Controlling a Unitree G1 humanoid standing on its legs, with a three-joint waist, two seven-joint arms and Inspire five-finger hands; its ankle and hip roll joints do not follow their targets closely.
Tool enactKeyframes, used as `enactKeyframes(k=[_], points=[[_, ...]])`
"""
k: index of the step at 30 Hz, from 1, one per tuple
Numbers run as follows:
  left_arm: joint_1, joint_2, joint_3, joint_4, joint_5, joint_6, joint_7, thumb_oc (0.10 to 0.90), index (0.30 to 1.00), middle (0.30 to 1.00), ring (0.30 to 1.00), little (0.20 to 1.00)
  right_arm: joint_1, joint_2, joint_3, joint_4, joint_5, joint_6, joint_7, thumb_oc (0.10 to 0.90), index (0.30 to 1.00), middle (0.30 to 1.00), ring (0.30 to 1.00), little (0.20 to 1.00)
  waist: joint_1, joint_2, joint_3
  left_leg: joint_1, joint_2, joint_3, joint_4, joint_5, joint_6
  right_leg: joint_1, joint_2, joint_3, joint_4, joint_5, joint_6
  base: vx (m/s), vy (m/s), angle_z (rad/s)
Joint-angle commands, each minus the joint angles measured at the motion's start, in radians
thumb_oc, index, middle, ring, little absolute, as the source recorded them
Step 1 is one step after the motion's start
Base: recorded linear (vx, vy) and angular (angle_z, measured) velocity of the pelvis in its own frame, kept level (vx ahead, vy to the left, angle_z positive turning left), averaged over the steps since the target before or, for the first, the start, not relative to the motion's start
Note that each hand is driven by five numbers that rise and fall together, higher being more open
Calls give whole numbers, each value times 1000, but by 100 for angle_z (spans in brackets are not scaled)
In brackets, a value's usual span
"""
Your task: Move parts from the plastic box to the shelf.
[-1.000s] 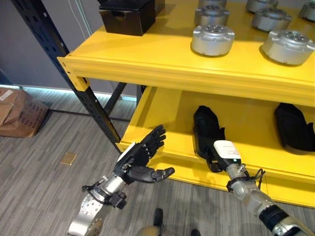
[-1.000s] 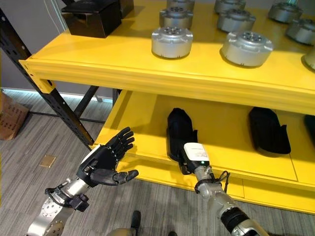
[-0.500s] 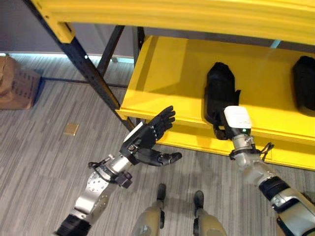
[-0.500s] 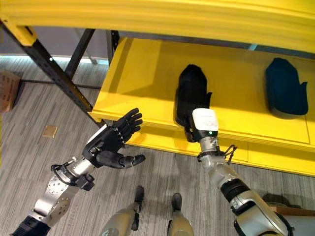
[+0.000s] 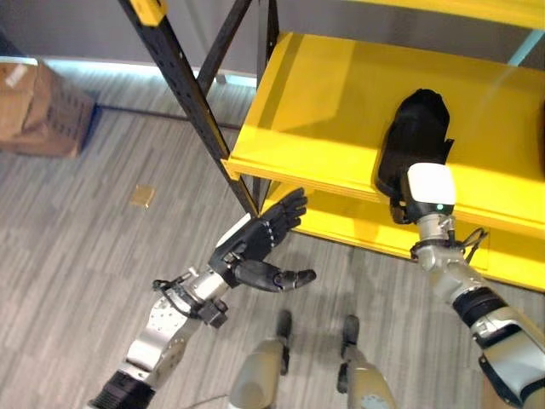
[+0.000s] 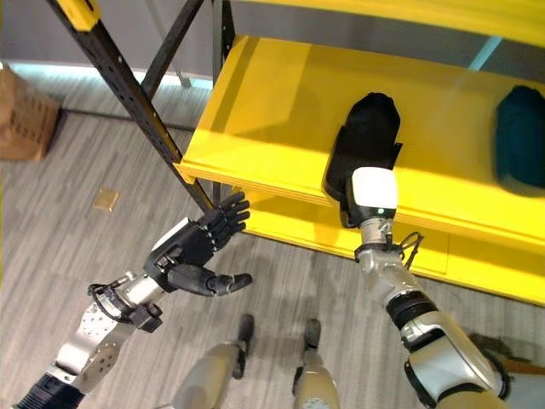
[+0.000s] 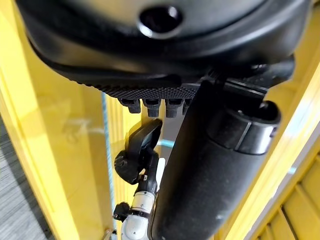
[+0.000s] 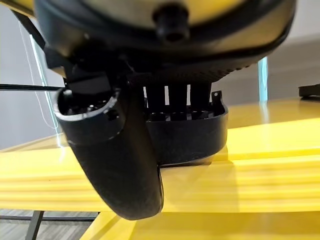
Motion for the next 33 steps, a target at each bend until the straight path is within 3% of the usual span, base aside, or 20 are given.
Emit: enactKeyframes(k=[1, 3, 7, 14, 22, 29, 31, 33], points=[[4, -2, 37, -145, -37, -81, -18, 900, 1000, 1000, 1000, 1000, -119, -72, -4, 83, -53, 31, -20, 400, 300, 300, 300, 300, 55, -20, -64, 81, 7, 8, -39, -27, 9, 62, 7, -16, 19, -70, 3, 25, 3, 17], [13, -2, 41, -147, -38, -79, -19, 900, 1000, 1000, 1000, 1000, -114, -86, -9, 43, -78, 23, -16, 400, 300, 300, 300, 300, 52, -25, -70, 86, 9, 10, -41, -27, 9, 65, 8, -14, 18, -69, 4, 47, 4, -5], [63, 3, 57, -168, -35, -76, -15, 900, 1000, 1000, 1000, 1000, -38, -146, -45, -203, -155, 23, 32, 400, 300, 300, 300, 300, 31, -50, -101, 114, 18, 24, -41, -37, 9, 85, 10, -2, 17, -72, 9, 90, 0, 0], [99, 2, 66, -172, -35, -73, -16, 900, 1000, 1000, 1000, 1000, 33, -189, -96, -387, -238, 10, 96, 400, 300, 300, 300, 300, 13, -71, -136, 142, 26, 35, -42, -47, 7, 107, 16, 13, 13, -76, 12, 63, -6, -1], [132, 15, 64, -166, -42, -78, -45, 900, 1000, 1000, 1000, 1000, 52, -246, -105, -463, -292, 1, 156, 400, 300, 300, 300, 300, 7, -92, -190, 174, 37, 36, -35, -62, 4, 140, 22, 15, 18, -94, 12, 61, -71, 0], [128, 16, 68, -157, -57, -79, -55, 900, 1000, 1000, 1000, 1000, 29, -262, -102, -486, -285, 1, 214, 400, 300, 300, 300, 300, -3, -103, -232, 197, 58, 32, 2, -81, -12, 166, 40, 11, 34, -123, -9, 43, -146, 2], [126, 9, 70, -155, -64, -75, -49, 900, 1000, 1000, 1000, 1000, 13, -259, -91, -486, -280, -3, 233, 400, 300, 300, 300, 300, -4, -108, -237, 190, 60, 23, 56, -97, -18, 169, 48, 13, 47, -131, -22, 33, -205, 5], [121, -13, 74, -149, -68, -59, -66, 900, 1000, 1000, 1000, 1000, -18, -230, -75, -475, -280, -3, 265, 400, 300, 300, 300, 300, -2, -119, -222, 132, 56, 27, 273, -113, -14, 166, 59, 18, 86, -148, -57, 18, -251, 2]])
